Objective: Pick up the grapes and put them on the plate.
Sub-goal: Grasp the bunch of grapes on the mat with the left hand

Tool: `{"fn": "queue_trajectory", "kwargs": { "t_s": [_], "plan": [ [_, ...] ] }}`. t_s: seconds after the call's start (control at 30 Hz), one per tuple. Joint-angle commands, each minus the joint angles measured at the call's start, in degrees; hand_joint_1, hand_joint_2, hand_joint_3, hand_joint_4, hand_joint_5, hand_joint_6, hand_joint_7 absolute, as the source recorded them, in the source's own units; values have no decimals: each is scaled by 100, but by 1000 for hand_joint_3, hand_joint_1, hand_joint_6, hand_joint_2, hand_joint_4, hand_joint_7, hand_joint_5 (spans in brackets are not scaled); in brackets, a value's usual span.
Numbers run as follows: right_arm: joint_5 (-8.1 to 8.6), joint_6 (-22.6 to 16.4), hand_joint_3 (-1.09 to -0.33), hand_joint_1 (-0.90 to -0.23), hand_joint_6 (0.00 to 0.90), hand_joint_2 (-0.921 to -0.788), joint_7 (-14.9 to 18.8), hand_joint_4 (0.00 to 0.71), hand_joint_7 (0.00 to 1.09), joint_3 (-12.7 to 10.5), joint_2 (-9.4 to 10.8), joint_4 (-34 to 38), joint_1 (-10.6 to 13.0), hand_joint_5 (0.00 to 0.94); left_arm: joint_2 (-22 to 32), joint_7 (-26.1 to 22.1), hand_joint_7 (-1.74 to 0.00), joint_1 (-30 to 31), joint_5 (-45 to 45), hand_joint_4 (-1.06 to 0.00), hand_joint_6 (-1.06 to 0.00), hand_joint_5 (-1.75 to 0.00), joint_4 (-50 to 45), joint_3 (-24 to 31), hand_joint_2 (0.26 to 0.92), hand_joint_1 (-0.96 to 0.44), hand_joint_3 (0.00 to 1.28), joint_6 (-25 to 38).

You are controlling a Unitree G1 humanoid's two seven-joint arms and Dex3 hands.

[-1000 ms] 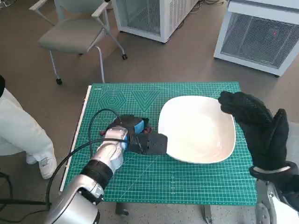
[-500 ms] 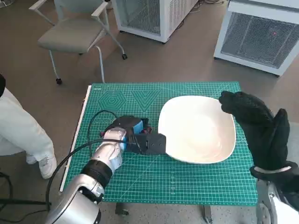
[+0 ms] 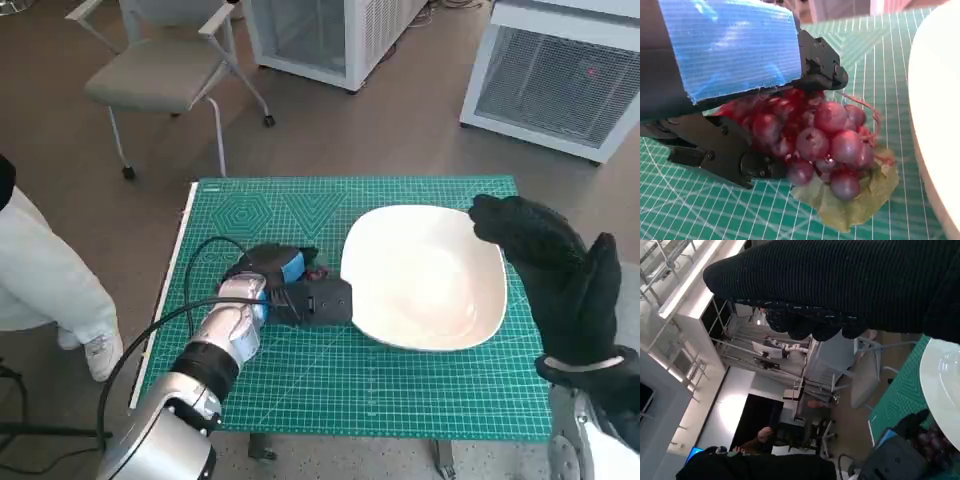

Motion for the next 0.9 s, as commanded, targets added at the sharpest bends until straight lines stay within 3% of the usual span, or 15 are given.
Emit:
{"fn": "queue_trajectory", "kwargs": {
  "t_s": [0.03, 0.27, 0.6, 0.9],
  "plan": [
    [-64, 82, -584, -536, 123, -921, -18, 309, 863, -21, -44, 15, 112, 317, -36, 87, -39, 12, 2, -347, -548, -1706, 25, -23, 700, 370, 787, 78],
    [-69, 73, -584, -535, 125, -921, -19, 310, 861, -16, -45, 25, 99, 316, 13, 98, -28, 39, 31, -374, -536, -1687, -98, -59, 701, 373, 762, 58],
    [-77, 65, -584, -536, 126, -921, -19, 311, 859, -14, -48, 29, 91, 315, 66, -68, -5, -13, -15, -389, -497, -1699, -103, -45, 663, 380, 822, -19],
    [-66, 60, -583, -536, 128, -921, -13, 312, 858, -17, -43, 37, 94, 314, 129, -168, -19, -6, -12, -383, -531, -1726, -204, -42, 641, 384, 872, -48]
  ]
}}
